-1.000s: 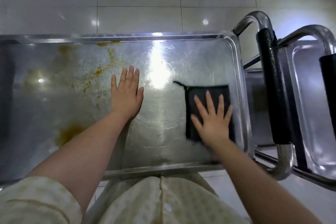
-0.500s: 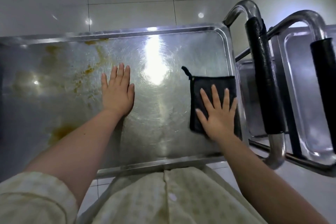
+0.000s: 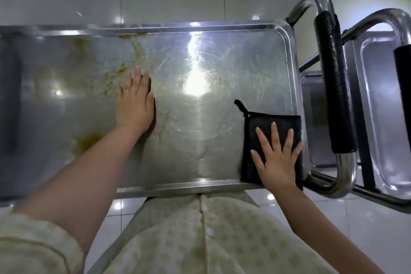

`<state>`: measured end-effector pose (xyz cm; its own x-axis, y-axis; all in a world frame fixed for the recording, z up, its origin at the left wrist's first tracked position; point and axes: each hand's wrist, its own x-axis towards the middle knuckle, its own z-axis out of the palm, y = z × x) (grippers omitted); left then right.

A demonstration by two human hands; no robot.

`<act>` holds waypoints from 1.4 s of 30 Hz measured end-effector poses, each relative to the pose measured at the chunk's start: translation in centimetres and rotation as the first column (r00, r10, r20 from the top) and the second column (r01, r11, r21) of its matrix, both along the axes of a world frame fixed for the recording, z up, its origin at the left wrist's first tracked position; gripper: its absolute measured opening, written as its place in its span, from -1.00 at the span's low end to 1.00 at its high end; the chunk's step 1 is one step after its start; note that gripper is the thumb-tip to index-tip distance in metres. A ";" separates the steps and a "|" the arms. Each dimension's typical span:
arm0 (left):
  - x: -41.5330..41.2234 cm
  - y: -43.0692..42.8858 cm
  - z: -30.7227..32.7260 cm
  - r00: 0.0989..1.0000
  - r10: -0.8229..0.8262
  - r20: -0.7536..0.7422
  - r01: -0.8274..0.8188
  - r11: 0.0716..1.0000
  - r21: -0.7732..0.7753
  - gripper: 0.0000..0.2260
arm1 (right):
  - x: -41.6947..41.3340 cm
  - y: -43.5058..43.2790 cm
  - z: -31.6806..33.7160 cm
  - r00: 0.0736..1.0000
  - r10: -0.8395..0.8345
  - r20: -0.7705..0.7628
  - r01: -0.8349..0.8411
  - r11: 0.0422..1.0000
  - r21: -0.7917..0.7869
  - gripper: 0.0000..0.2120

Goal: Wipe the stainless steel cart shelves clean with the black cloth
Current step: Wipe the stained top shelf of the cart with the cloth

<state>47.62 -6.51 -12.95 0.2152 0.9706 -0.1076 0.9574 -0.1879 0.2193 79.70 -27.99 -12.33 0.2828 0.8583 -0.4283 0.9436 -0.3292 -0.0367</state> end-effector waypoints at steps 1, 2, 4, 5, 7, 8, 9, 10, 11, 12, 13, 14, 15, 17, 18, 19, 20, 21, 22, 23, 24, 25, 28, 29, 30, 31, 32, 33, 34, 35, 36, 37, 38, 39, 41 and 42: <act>-1.4 -0.3 -0.1 1.000 0.026 -0.008 -0.026 1.000 -0.001 -0.52 | -0.1 0.1 0.1 1.000 -0.015 -0.019 0.015 1.000 0.008 -0.43; -3.0 -0.5 -0.2 0.999 0.042 -0.019 -0.042 0.999 -0.002 -0.52 | -0.2 0.2 0.2 0.999 -0.030 -0.040 0.031 0.999 0.020 -0.43; -6.2 -0.4 -0.4 0.997 0.060 -0.046 -0.060 0.998 -0.006 -0.53 | -0.3 0.3 0.3 0.997 -0.044 -0.056 0.046 0.998 0.035 -0.43; -7.8 -0.2 -0.5 0.996 0.067 -0.054 -0.068 0.998 -0.013 -0.53 | -0.3 0.3 0.3 0.998 -0.047 -0.039 0.048 0.998 0.031 -0.41; -10.6 0.5 -0.5 0.995 0.061 -0.082 -0.063 0.997 -0.032 -0.53 | -0.5 0.5 0.1 0.998 -0.058 0.019 0.057 0.998 0.018 -0.39; -11.7 0.9 -0.5 0.994 0.034 -0.106 -0.038 0.999 -0.038 -0.53 | -0.9 0.7 -0.1 0.996 -0.079 0.047 0.079 0.997 0.016 -0.38; -12.7 1.4 -0.5 0.992 -0.005 -0.126 -0.001 0.999 -0.043 -0.54 | -1.5 1.0 -0.3 0.991 -0.118 0.064 0.117 0.993 0.019 -0.37; -13.5 1.8 -0.4 0.990 -0.042 -0.135 0.036 0.998 -0.048 -0.54 | -2.4 1.5 -0.4 0.983 -0.172 0.071 0.170 0.985 0.025 -0.37; -14.2 2.2 -0.4 0.988 -0.069 -0.135 0.062 0.997 -0.053 -0.54 | -3.5 2.0 -0.6 0.970 -0.234 0.070 0.232 0.972 0.033 -0.36; -14.8 2.6 -0.4 0.988 -0.085 -0.131 0.079 0.995 -0.054 -0.54 | -5.0 2.6 -0.7 0.953 -0.296 0.065 0.293 0.955 0.046 -0.35; -15.5 2.9 -0.4 0.987 -0.096 -0.126 0.090 0.995 -0.051 -0.54 | -6.7 3.4 -0.9 0.936 -0.348 0.057 0.344 0.937 0.064 -0.34; -16.2 3.1 -0.4 0.987 -0.104 -0.120 0.099 0.994 -0.048 -0.53 | -8.8 4.3 -1.1 0.924 -0.380 0.046 0.376 0.923 0.083 -0.35; -16.8 3.2 -0.5 0.988 -0.110 -0.109 0.106 0.993 -0.044 -0.52 | -11.2 5.2 -1.2 0.921 -0.387 0.036 0.382 0.919 0.098 -0.36; -18.0 3.5 -0.5 0.992 -0.107 -0.072 0.105 0.994 -0.034 -0.51 | -17.1 7.2 -1.5 0.945 -0.326 0.030 0.322 0.941 0.101 -0.40; -18.5 3.6 -0.5 0.994 -0.098 -0.049 0.096 0.995 -0.025 -0.51 | -20.3 8.1 -1.6 0.963 -0.268 0.022 0.264 0.959 0.099 -0.42; -18.9 3.8 -0.5 0.996 -0.089 -0.029 0.089 0.996 -0.015 -0.50 | -23.7 9.0 -1.8 0.981 -0.193 0.002 0.192 0.976 0.102 -0.42; -19.4 4.0 -0.5 0.996 -0.084 -0.019 0.084 0.996 -0.010 -0.49 | -27.2 9.8 -1.8 0.994 -0.104 -0.026 0.107 0.988 0.109 -0.41; -19.8 4.2 -0.6 0.997 -0.079 -0.025 0.079 0.997 -0.012 -0.49 | -30.5 10.3 -1.8 0.999 -0.003 -0.054 0.010 0.993 0.117 -0.40; -20.2 4.4 -0.8 0.996 -0.077 -0.049 0.076 0.997 -0.019 -0.49 | -33.6 10.8 -1.7 0.992 0.100 -0.073 -0.091 0.988 0.124 -0.39; -20.6 4.6 -0.9 0.994 -0.078 -0.079 0.076 0.997 -0.027 -0.49 | -36.3 11.0 -1.6 0.979 0.188 -0.082 -0.177 0.976 0.129 -0.38; -20.9 4.7 -1.1 0.991 -0.082 -0.103 0.078 0.996 -0.038 -0.49 | -38.2 11.1 -1.6 0.966 0.245 -0.085 -0.233 0.964 0.132 -0.38; -21.3 4.8 -1.3 0.989 -0.088 -0.115 0.083 0.995 -0.051 -0.49 | -39.5 11.2 -1.5 0.959 0.267 -0.090 -0.254 0.958 0.134 -0.38; -21.8 4.7 -1.7 0.989 -0.101 -0.106 0.093 0.993 -0.074 -0.51 | -39.1 11.2 -1.4 0.966 0.239 -0.102 -0.222 0.963 0.153 -0.39; -21.9 4.7 -1.8 0.990 -0.097 -0.099 0.090 0.993 -0.073 -0.51 | -37.9 11.2 -1.5 0.973 0.208 -0.096 -0.192 0.969 0.154 -0.40; -21.9 4.6 -1.9 0.991 -0.093 -0.098 0.087 0.994 -0.071 -0.51 | -36.3 11.2 -1.5 0.984 0.155 -0.087 -0.141 0.978 0.151 -0.40; -22.0 4.6 -2.0 0.990 -0.091 -0.104 0.084 0.994 -0.068 -0.51 | -34.4 11.1 -1.6 0.994 0.084 -0.072 -0.073 0.987 0.144 -0.40; -22.0 4.6 -2.1 0.989 -0.091 -0.113 0.084 0.994 -0.067 -0.51 | -32.1 11.1 -1.7 0.999 0.006 -0.051 0.001 0.991 0.137 -0.39; -22.0 4.7 -2.1 0.989 -0.092 -0.118 0.084 0.994 -0.069 -0.51 | -29.5 11.1 -1.7 0.997 -0.068 -0.028 0.071 0.989 0.129 -0.39; -22.0 4.7 -2.2 0.988 -0.094 -0.120 0.086 0.994 -0.072 -0.50 | -26.8 11.0 -1.7 0.991 -0.133 -0.004 0.132 0.984 0.122 -0.39; -22.0 4.7 -2.3 0.988 -0.096 -0.122 0.087 0.993 -0.074 -0.50 | -24.1 11.0 -1.5 0.981 -0.192 0.012 0.189 0.976 0.112 -0.39; -22.0 4.7 -2.3 0.987 -0.096 -0.127 0.087 0.993 -0.075 -0.50 | -21.6 11.1 -1.3 0.968 -0.250 0.017 0.247 0.964 0.101 -0.39; -21.9 4.6 -2.3 0.986 -0.095 -0.134 0.086 0.994 -0.073 -0.50 | -19.7 11.2 -1.1 0.950 -0.311 0.016 0.308 0.947 0.091 -0.40; -21.9 4.6 -2.3 0.986 -0.091 -0.138 0.082 0.994 -0.071 -0.50 | -18.5 11.5 -1.0 0.929 -0.371 0.019 0.368 0.926 0.081 -0.40; -21.9 4.5 -2.3 0.986 -0.088 -0.139 0.079 0.994 -0.069 -0.50 | -18.0 11.9 -1.0 0.906 -0.422 0.030 0.419 0.905 0.073 -0.40; -21.9 4.5 -2.2 0.987 -0.085 -0.137 0.077 0.995 -0.063 -0.50 | -19.2 13.4 -1.1 0.881 -0.472 0.043 0.468 0.880 0.076 -0.40; -21.9 4.5 -2.1 0.987 -0.084 -0.137 0.076 0.995 -0.063 -0.50 | -20.6 14.4 -1.2 0.889 -0.457 0.037 0.453 0.888 0.082 -0.40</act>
